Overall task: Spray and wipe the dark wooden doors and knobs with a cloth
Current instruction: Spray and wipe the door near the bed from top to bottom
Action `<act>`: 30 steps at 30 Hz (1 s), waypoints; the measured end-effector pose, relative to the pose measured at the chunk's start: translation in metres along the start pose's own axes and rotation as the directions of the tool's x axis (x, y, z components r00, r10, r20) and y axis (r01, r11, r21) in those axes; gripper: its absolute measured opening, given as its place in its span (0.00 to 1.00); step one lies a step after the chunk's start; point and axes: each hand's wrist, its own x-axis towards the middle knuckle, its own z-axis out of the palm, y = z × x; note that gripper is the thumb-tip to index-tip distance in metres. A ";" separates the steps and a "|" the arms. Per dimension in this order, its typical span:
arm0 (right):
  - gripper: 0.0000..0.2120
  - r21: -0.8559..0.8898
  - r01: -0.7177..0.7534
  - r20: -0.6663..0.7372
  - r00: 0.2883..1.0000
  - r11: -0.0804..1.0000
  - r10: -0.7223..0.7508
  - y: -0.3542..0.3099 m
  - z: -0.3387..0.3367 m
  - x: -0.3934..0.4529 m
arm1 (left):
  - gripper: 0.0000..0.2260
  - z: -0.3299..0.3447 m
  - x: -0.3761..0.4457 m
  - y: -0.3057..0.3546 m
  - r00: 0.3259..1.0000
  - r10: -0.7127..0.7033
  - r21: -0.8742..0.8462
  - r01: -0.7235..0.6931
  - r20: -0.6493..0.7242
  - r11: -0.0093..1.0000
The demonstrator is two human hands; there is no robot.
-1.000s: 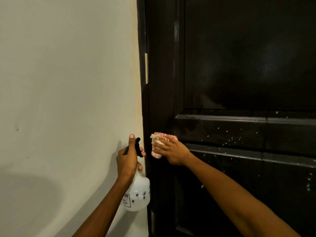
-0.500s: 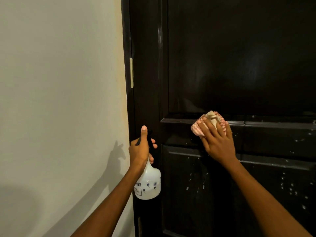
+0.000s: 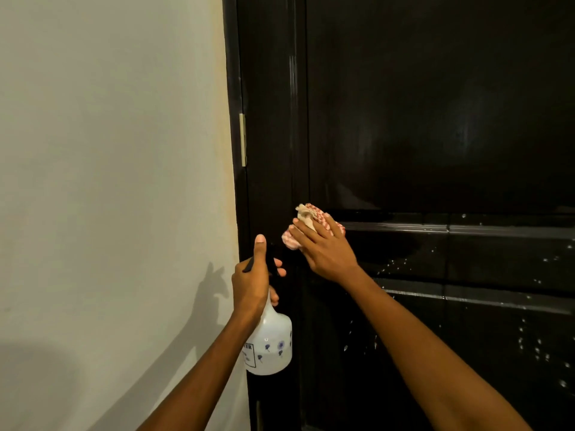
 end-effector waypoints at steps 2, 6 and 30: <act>0.27 -0.012 -0.013 -0.019 1.000 1.000 0.013 0.022 -0.008 -0.021 | 0.33 0.005 -0.002 -0.002 1.000 -0.018 -0.024 0.018 0.022 1.000; 0.27 -0.052 -0.221 -0.111 0.971 0.974 0.214 0.068 -0.033 -0.085 | 0.33 0.023 -0.008 0.001 0.998 -0.027 -0.044 0.029 0.061 0.999; 0.28 -0.143 -0.089 -0.073 0.994 0.986 0.079 0.071 -0.039 0.023 | 0.33 0.042 0.001 0.035 0.997 0.063 -0.082 -0.060 0.037 0.995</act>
